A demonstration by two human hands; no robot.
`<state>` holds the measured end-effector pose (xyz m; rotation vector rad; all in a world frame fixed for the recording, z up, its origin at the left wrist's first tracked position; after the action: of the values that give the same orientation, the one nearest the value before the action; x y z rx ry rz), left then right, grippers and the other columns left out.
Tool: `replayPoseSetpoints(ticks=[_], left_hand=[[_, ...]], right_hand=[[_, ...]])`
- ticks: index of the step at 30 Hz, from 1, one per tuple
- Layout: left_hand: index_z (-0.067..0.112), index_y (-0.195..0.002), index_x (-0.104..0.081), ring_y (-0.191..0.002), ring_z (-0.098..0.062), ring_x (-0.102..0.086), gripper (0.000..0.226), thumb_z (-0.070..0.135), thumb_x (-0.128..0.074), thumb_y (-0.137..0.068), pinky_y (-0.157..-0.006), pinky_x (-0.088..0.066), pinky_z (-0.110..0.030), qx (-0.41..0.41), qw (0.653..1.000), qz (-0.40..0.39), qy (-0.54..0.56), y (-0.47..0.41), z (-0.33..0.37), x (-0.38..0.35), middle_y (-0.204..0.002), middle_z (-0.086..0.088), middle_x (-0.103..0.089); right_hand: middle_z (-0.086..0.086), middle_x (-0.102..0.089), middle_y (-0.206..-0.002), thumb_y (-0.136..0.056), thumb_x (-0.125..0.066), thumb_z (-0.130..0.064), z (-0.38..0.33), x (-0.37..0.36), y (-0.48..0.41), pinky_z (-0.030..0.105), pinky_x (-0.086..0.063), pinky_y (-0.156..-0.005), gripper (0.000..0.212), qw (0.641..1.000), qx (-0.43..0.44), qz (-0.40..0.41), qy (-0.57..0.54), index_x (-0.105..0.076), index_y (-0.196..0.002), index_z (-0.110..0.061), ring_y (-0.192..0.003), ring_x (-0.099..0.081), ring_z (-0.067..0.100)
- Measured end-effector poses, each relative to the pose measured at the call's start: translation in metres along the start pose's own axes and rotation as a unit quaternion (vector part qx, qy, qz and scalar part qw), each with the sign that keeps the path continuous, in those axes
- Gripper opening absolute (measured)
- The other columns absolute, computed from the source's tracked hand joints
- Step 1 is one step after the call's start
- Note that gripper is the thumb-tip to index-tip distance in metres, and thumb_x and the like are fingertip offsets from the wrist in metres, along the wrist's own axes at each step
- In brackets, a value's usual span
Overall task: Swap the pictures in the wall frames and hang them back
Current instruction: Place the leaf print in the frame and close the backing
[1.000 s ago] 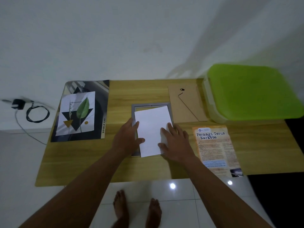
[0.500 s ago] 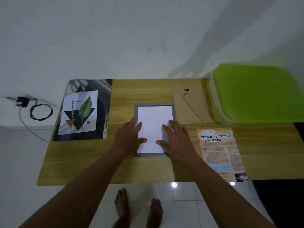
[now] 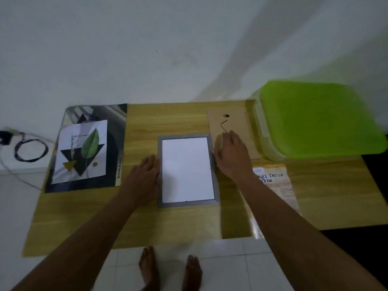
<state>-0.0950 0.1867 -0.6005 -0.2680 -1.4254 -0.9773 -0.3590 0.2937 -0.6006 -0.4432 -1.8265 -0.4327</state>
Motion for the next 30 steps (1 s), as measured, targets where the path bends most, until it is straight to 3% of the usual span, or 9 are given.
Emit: replayPoseSetpoints(ticks=[4, 6, 8, 11, 14, 19, 23, 26, 30], left_hand=[[0.009, -0.154, -0.003, -0.15, -0.027, 0.001, 0.07, 0.029, -0.043, -0.1, -0.119, -0.019, -0.044, -0.001, 1.0, -0.021, -0.004, -0.005, 0.0, 0.002, -0.162, -0.01, 0.004], [0.009, -0.154, -0.002, -0.15, -0.026, 0.002, 0.072, 0.028, -0.045, -0.1, -0.118, -0.018, -0.041, -0.002, 1.0, -0.023, 0.001, -0.005, 0.0, 0.003, -0.162, -0.01, 0.004], [0.009, -0.154, -0.001, -0.15, -0.025, 0.002, 0.074, 0.026, -0.047, -0.099, -0.119, -0.02, -0.04, -0.004, 1.0, -0.02, 0.022, -0.006, -0.002, 0.002, -0.162, -0.009, 0.004], [0.01, -0.154, 0.002, -0.15, -0.024, 0.001, 0.076, 0.021, -0.048, -0.097, -0.119, -0.022, -0.04, -0.011, 0.999, -0.019, 0.046, -0.006, -0.006, 0.004, -0.163, -0.007, 0.003], [0.011, -0.154, 0.0, -0.15, -0.023, -0.001, 0.077, 0.018, -0.05, -0.096, -0.119, -0.023, -0.04, -0.01, 0.998, -0.024, 0.064, -0.007, -0.007, 0.007, -0.163, -0.006, 0.001], [0.012, -0.154, 0.002, -0.15, -0.022, 0.0, 0.076, 0.02, -0.048, -0.098, -0.117, -0.026, -0.039, -0.006, 0.998, -0.031, 0.063, -0.008, -0.006, 0.009, -0.163, -0.005, 0.001], [0.013, -0.154, 0.0, -0.15, -0.02, 0.0, 0.076, 0.019, -0.048, -0.097, -0.115, -0.031, -0.04, -0.011, 0.998, -0.033, 0.053, -0.01, -0.007, 0.011, -0.163, -0.005, -0.001], [0.013, -0.154, -0.001, -0.15, -0.019, 0.001, 0.075, 0.02, -0.048, -0.096, -0.114, -0.034, -0.041, -0.005, 0.998, -0.037, 0.048, -0.01, -0.008, 0.01, -0.163, -0.004, -0.001], [0.012, -0.154, -0.004, -0.15, -0.02, -0.001, 0.073, 0.02, -0.048, -0.097, -0.112, -0.036, -0.041, -0.008, 0.999, -0.041, 0.033, -0.009, -0.007, 0.012, -0.163, -0.005, -0.002]], right_hand=[[0.018, -0.012, -0.162, -0.099, -0.045, -0.045, 0.021, 0.009, -0.037, 0.055, -0.023, -0.115, 0.075, 0.99, -0.119, -0.066, 0.021, -0.015, -0.154, -0.002, -0.15, -0.01, 0.034], [0.018, -0.015, -0.161, -0.101, -0.041, -0.043, 0.024, 0.007, -0.045, 0.055, -0.026, -0.115, 0.072, 0.986, -0.146, -0.078, 0.011, -0.014, -0.153, 0.0, -0.149, -0.013, 0.034], [0.018, -0.027, -0.155, -0.102, -0.041, -0.04, 0.025, 0.006, -0.05, 0.052, -0.033, -0.11, 0.065, 0.985, -0.158, -0.061, 0.016, -0.025, -0.149, 0.001, -0.143, -0.024, 0.035], [0.013, -0.046, -0.136, -0.098, -0.052, -0.04, 0.027, 0.01, -0.056, 0.048, -0.044, -0.101, 0.048, 0.986, -0.164, -0.023, 0.01, -0.051, -0.131, -0.005, -0.127, -0.044, 0.033], [0.01, -0.055, -0.125, -0.094, -0.061, -0.033, 0.03, 0.014, -0.06, 0.045, -0.048, -0.095, 0.032, 0.986, -0.162, 0.001, -0.028, -0.062, -0.117, -0.009, -0.118, -0.053, 0.03], [0.015, -0.057, -0.116, -0.094, -0.06, -0.03, 0.027, 0.017, -0.059, 0.043, -0.049, -0.092, 0.033, 0.992, -0.126, 0.013, -0.008, -0.058, -0.111, -0.002, -0.112, -0.054, 0.031], [0.016, -0.059, -0.112, -0.095, -0.059, -0.028, 0.02, 0.027, -0.057, 0.039, -0.051, -0.08, 0.032, 0.992, -0.126, 0.02, 0.004, -0.055, -0.111, -0.001, -0.104, -0.058, 0.031], [0.015, -0.063, -0.108, -0.094, -0.062, -0.028, 0.015, 0.036, -0.055, 0.033, -0.043, -0.067, 0.034, 0.99, -0.134, 0.031, 0.013, -0.052, -0.113, -0.002, -0.1, -0.062, 0.031], [0.014, -0.066, -0.106, -0.093, -0.063, -0.027, 0.004, 0.056, -0.054, 0.031, -0.036, -0.064, 0.033, 0.992, -0.106, 0.048, 0.051, -0.05, -0.113, -0.004, -0.096, -0.065, 0.031]])
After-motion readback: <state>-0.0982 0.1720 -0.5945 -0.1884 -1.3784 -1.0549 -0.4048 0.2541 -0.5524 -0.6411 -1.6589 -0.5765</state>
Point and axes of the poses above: each hand's wrist, its own y-axis away from the middle knuckle, its own x-axis out of the back of the hand, z = x × y, the point moved 1 cm from there along -y, towards the middle knuckle
